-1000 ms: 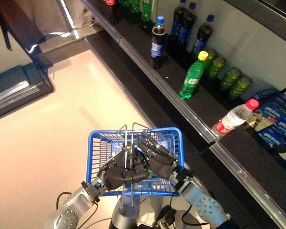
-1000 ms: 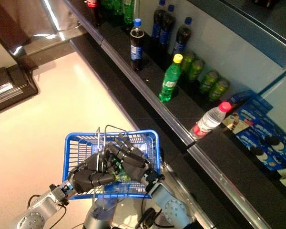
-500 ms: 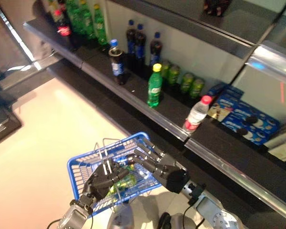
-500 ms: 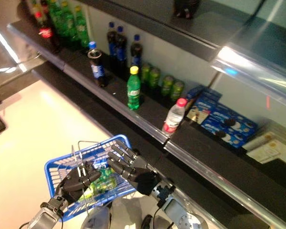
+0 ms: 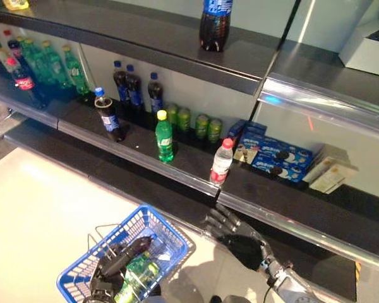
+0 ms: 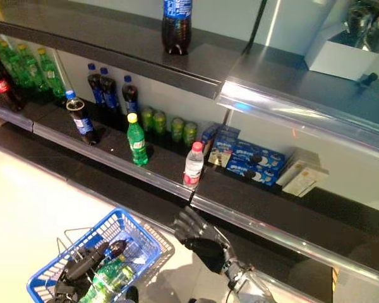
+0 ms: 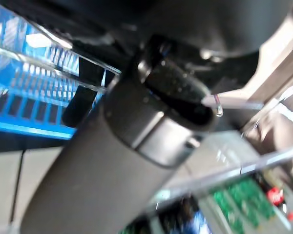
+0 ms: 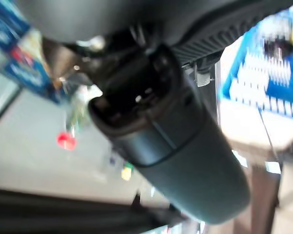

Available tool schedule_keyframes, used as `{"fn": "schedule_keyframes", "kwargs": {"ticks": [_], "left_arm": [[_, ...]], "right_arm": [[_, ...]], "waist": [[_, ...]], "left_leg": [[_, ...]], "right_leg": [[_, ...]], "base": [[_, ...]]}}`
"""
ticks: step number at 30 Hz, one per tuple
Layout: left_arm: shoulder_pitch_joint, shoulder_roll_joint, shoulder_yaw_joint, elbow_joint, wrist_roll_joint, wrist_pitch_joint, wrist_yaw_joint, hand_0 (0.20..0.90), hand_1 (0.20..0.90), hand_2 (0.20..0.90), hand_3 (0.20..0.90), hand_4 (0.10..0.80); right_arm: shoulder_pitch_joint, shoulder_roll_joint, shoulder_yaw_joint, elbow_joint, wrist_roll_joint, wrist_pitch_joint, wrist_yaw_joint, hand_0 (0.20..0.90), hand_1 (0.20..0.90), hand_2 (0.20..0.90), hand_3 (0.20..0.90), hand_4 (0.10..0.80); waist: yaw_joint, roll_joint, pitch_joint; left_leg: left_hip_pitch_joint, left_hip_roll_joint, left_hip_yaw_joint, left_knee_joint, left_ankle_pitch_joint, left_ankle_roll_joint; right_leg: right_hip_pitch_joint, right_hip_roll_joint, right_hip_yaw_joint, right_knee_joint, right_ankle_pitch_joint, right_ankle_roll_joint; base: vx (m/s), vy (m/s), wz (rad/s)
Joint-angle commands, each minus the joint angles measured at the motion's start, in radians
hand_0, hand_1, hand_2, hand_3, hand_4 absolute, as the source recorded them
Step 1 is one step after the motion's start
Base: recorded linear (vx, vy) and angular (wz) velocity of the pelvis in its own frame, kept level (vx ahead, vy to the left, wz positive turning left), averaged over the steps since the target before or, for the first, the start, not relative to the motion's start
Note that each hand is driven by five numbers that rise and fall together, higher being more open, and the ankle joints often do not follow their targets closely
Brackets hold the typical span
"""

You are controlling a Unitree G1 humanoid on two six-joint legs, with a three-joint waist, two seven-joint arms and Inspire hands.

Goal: Pick up the drink and place into the basket.

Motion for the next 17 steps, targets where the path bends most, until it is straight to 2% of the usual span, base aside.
{"fn": "schedule_keyframes", "kwargs": {"ticks": [1, 3, 8, 10, 12, 14, 17], "left_arm": [[-0.113, -0.005, 0.009, -0.124, 0.068, -0.154, -0.022, 0.3, 0.3, 0.3, 0.2, 0.1], [-0.145, -0.021, 0.01, -0.023, 0.078, -0.157, 0.016, 0.3, 0.3, 0.3, 0.2, 0.1], [-0.219, -0.06, 0.026, 0.241, 0.072, -0.153, 0.04, 0.3, 0.3, 0.3, 0.2, 0.1], [-0.24, -0.07, 0.03, 0.342, 0.087, -0.163, 0.03, 0.3, 0.3, 0.3, 0.2, 0.1], [-0.241, -0.07, 0.03, 0.343, 0.087, -0.163, 0.029, 0.3, 0.3, 0.3, 0.2, 0.1], [-0.262, -0.069, 0.04, 0.414, 0.078, -0.165, 0.031, 0.3, 0.3, 0.3, 0.2, 0.1], [-0.273, -0.064, 0.05, 0.449, 0.074, -0.168, 0.014, 0.3, 0.3, 0.3, 0.2, 0.1]], "right_arm": [[-0.036, 0.026, -0.014, 0.009, -0.045, -0.125, -0.031, 0.9, 0.9, 0.9, 0.9, 0.8], [-0.053, 0.041, -0.006, 0.112, -0.126, -0.159, -0.084, 0.9, 0.9, 0.9, 0.9, 0.8], [-0.142, 0.09, -0.01, 0.535, -0.257, -0.221, -0.216, 0.9, 0.9, 0.9, 0.9, 0.8], [-0.168, 0.105, -0.027, 0.733, -0.316, -0.218, -0.26, 0.9, 0.9, 0.9, 0.9, 0.8], [-0.169, 0.105, -0.027, 0.734, -0.316, -0.219, -0.26, 0.9, 0.9, 0.9, 0.9, 0.8], [-0.188, 0.109, -0.025, 0.887, -0.432, -0.237, -0.29, 0.9, 0.9, 0.9, 0.9, 0.8], [-0.196, 0.116, -0.026, 0.944, -0.476, -0.24, -0.298, 0.9, 0.9, 0.9, 0.9, 0.8]], "waist": [[-0.004, 0.007, -0.043], [-0.009, 0.009, -0.048], [0.001, 0.01, -0.056], [0.011, 0.009, -0.059], [0.011, 0.009, -0.059], [0.021, 0.011, -0.059], [0.027, 0.014, -0.059]], "left_leg": [[0.051, 0.016, 0.007, 0.003, -0.024, 0.001], [0.056, 0.016, 0.012, -0.013, -0.022, -0.001], [0.059, 0.018, 0.016, -0.033, -0.026, -0.005], [0.061, 0.019, 0.016, -0.033, -0.033, -0.004], [0.061, 0.019, 0.016, -0.033, -0.033, -0.004], [0.061, 0.019, 0.012, -0.036, -0.035, -0.003], [0.061, 0.018, 0.007, -0.038, -0.037, -0.002]], "right_leg": [[0.065, -0.087, 0.035, -0.214, 0.204, 0.079], [0.068, -0.093, 0.029, -0.23, 0.216, 0.085], [0.077, -0.099, 0.003, -0.251, 0.226, 0.092], [0.082, -0.099, -0.004, -0.251, 0.223, 0.093], [0.082, -0.099, -0.004, -0.251, 0.223, 0.093], [0.086, -0.099, -0.009, -0.253, 0.221, 0.094], [0.089, -0.098, -0.013, -0.254, 0.22, 0.095]], "base": [[-0.013, -0.023, -0.1], [-0.022, -0.015, -0.08], [-0.006, -0.005, 0.03], [0.006, -0.005, 0.02], [0.0, 0.0, 0.0], [0.0, 0.0, 0.0], [0.0, 0.0, 0.0]]}}
